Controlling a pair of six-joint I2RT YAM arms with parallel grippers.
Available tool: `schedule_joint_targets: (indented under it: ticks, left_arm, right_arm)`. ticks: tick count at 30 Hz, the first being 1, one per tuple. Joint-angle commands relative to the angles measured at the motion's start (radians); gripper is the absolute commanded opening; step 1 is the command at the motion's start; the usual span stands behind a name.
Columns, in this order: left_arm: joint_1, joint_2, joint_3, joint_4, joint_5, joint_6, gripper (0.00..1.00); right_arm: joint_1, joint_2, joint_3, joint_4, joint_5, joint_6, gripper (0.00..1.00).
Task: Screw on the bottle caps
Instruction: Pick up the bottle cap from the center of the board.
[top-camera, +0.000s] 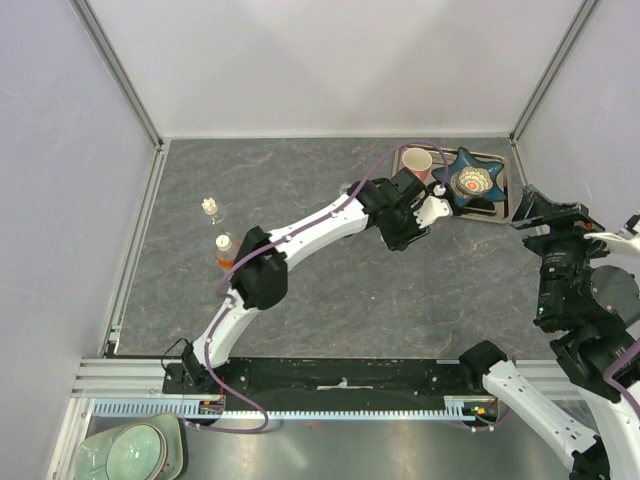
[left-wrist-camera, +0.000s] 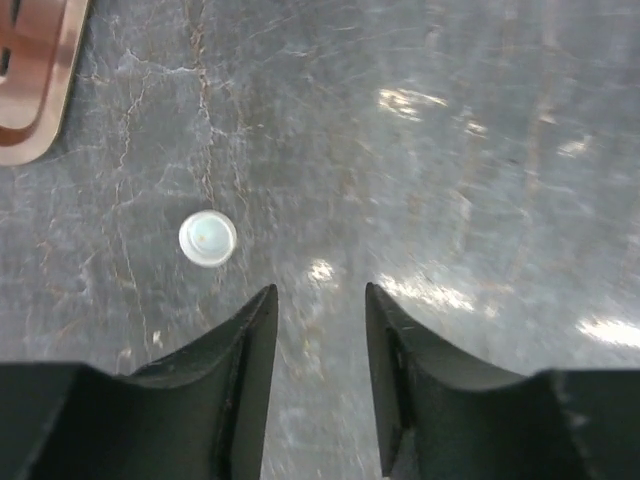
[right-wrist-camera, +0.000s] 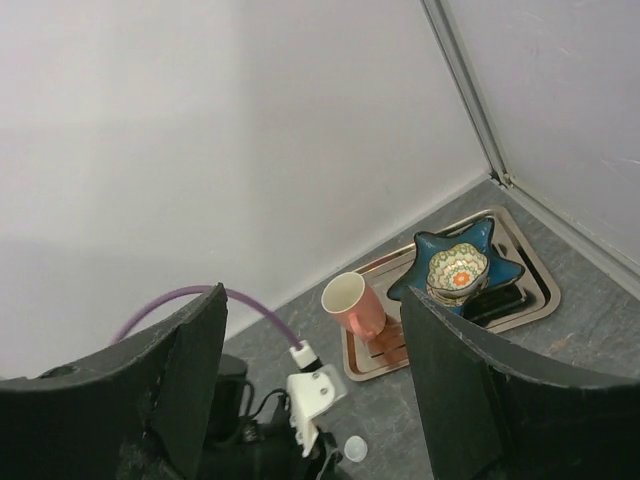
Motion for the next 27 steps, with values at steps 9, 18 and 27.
schedule_joint_targets:
  ticks: [9, 18, 27]
  left_arm:
    - [0.099, 0.223, 0.222, 0.047, -0.052, -0.162, 0.41]
    - [0.118, 0.260, 0.167, 0.099, -0.100, -0.154, 0.38]
    - [0.119, 0.272, 0.119, 0.140, -0.097, -0.160, 0.36]
  right_arm:
    - [0.001, 0.002, -0.063, 0.022, -0.080, -0.027, 0.79]
    - [0.001, 0.006, -0.099, 0.050, -0.111, -0.023, 0.79]
    - [-0.001, 0.017, -0.110, 0.054, -0.132, -0.019, 0.79]
